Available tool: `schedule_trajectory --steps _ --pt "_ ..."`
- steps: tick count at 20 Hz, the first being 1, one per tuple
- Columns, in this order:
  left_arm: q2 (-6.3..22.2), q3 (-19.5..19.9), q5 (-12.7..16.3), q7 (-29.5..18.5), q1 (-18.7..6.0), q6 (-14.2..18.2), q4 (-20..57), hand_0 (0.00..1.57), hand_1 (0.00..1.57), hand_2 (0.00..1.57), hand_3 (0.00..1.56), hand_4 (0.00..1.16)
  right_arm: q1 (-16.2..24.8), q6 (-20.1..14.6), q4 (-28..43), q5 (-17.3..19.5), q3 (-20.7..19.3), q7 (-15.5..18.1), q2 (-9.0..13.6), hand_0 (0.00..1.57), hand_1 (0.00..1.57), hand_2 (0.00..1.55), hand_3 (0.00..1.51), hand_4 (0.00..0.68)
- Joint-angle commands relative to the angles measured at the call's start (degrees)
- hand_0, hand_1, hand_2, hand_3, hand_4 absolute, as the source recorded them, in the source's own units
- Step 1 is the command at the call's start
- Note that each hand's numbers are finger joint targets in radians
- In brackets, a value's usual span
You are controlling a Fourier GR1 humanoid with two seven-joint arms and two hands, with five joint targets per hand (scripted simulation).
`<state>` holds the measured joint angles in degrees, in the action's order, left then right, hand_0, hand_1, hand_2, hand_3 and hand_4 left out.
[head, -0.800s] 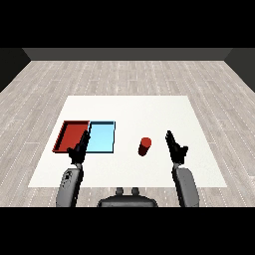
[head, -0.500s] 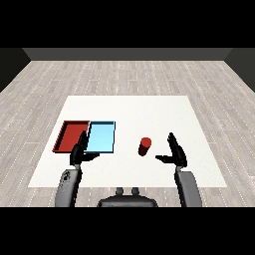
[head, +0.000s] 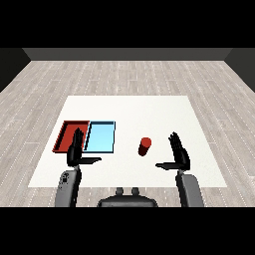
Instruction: Pick the red can and put it in the red box
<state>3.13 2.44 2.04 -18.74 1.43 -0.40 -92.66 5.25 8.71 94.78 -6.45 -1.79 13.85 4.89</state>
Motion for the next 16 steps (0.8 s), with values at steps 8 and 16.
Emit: schedule_trajectory --steps 8,16 --pt "2.58 4.14 1.83 -5.17 -1.39 -2.96 3.73 0.0 0.0 0.0 0.0 0.0 4.96 0.83 1.31 1.12 -0.16 5.06 -1.26 0.0 0.0 0.0 0.0 0.0" --pt "1.47 3.03 1.8 -3.32 -0.82 -2.81 2.95 0.0 0.0 0.0 0.0 0.0 -1.57 0.64 -2.26 -1.01 -1.84 1.36 -1.41 0.0 0.0 0.0 0.0 0.0"
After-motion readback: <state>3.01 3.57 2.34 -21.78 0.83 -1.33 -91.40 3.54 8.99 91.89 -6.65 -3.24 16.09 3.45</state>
